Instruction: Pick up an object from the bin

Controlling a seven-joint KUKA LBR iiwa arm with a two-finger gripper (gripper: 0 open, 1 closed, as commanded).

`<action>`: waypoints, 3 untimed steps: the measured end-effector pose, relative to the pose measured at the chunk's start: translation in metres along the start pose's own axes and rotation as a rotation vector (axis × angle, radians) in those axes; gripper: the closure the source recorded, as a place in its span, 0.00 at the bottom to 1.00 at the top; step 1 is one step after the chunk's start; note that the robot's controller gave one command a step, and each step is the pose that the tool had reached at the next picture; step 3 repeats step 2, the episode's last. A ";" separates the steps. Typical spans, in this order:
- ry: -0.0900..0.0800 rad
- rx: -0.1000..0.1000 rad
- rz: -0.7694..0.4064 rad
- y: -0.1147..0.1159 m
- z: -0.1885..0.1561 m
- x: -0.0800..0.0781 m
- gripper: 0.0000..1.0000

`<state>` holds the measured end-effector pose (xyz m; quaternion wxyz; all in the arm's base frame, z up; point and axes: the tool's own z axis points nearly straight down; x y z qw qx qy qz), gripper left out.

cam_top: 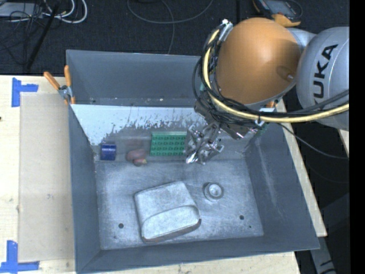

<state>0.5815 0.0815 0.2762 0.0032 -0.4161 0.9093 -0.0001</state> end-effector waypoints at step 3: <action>-0.001 0.002 0.093 0.001 0.016 0.032 1.00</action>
Offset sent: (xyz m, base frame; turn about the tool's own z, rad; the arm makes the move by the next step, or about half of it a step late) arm -0.0168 -0.0190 -0.0822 0.0642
